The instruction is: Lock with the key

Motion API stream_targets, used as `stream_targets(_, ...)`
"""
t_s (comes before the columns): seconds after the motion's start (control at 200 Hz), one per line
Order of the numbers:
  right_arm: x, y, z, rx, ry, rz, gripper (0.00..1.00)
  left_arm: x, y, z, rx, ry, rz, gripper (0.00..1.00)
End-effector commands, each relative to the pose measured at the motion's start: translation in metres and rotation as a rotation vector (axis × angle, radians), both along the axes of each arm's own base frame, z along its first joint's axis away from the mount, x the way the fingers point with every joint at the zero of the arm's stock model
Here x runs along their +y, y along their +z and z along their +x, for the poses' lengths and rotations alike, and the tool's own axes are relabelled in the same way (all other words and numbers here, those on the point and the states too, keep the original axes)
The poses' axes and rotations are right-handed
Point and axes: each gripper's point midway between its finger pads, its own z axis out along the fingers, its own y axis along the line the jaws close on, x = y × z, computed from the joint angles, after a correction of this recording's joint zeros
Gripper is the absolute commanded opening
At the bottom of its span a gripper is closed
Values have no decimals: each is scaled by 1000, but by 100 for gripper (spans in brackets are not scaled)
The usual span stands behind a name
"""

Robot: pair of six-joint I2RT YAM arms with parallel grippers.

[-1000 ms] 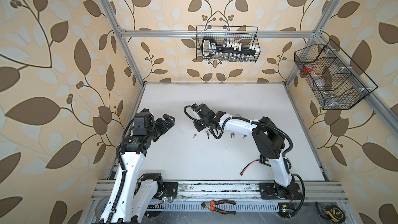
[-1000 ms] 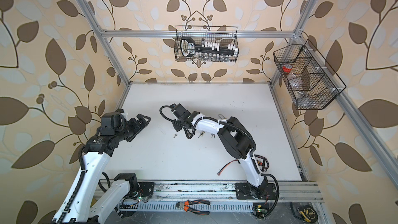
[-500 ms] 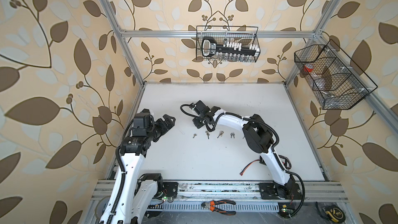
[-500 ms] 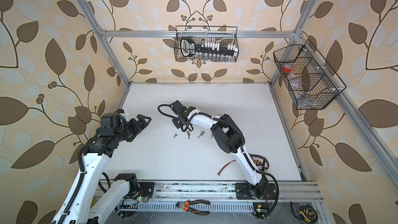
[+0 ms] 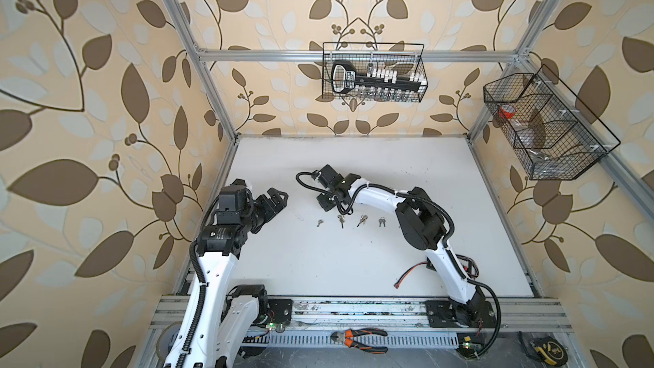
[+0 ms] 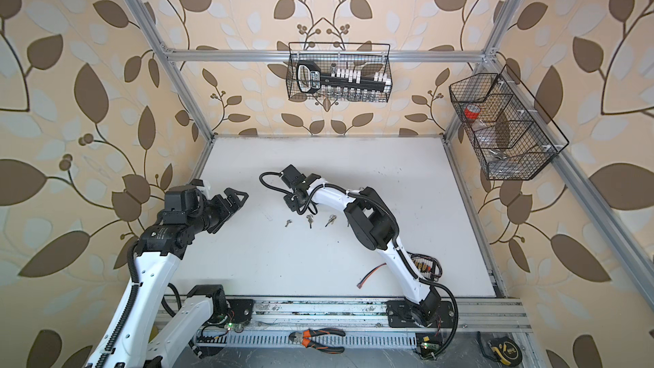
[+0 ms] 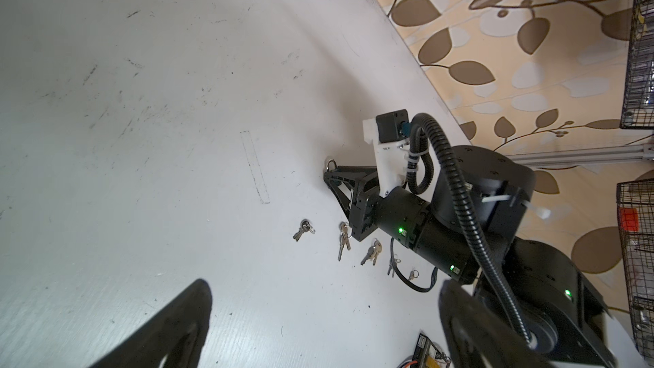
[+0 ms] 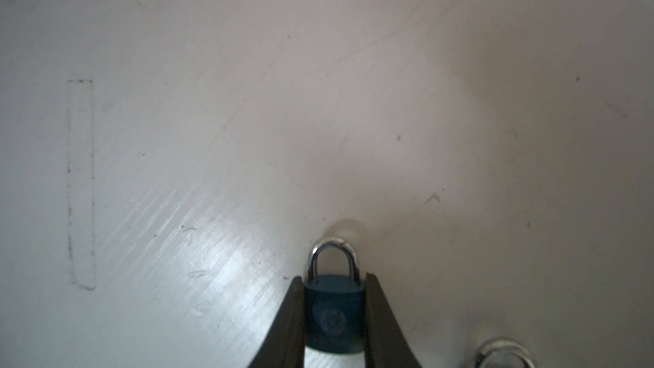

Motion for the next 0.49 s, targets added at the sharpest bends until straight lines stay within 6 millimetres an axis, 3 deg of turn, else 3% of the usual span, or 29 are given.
stream_targets(0.0,0,-15,-2,38,14,-18,16,-1,4,-2,-19,-15,-2,99)
stream_targets(0.25,5,-17,-4,66,27,3,30,-2,16,-5,-52,-22,4,99)
stream_targets(0.49,15,3,2,76,32,71,37,-6,39,-11,-108,-55,11,99)
